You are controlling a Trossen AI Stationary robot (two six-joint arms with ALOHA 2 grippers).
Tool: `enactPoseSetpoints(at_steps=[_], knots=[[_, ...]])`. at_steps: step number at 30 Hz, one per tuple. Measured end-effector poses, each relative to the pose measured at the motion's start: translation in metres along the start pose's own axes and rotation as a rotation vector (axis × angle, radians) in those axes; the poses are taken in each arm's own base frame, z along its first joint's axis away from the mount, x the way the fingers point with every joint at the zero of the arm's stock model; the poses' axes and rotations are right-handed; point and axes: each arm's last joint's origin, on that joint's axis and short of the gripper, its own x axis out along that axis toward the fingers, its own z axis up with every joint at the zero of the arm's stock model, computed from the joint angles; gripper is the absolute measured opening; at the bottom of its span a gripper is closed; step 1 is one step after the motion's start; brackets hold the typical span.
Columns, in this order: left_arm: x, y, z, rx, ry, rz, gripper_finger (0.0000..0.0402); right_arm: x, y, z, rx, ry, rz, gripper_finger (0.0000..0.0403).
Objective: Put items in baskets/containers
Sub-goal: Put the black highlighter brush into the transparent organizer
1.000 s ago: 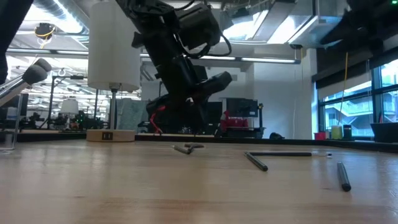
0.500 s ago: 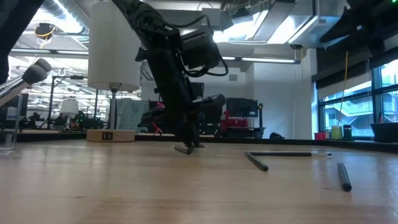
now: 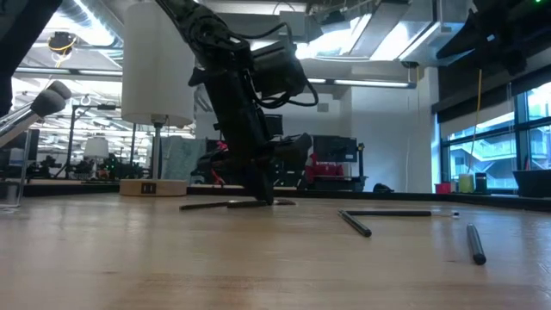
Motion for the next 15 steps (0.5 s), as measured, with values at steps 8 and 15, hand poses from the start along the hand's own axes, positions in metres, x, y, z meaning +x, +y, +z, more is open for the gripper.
enactPoseSetpoints(at_steps=[8,15], knots=[[-0.002,0.000,0.007,0.016,-0.047,-0.025,0.0027,0.000,0.000,0.000,-0.004,0.000,0.000,0.0229],[-0.073,0.000,0.025,0.113,-0.135,-0.132,0.0021,0.000,0.000,0.000,-0.022,0.000,0.000,0.0229]])
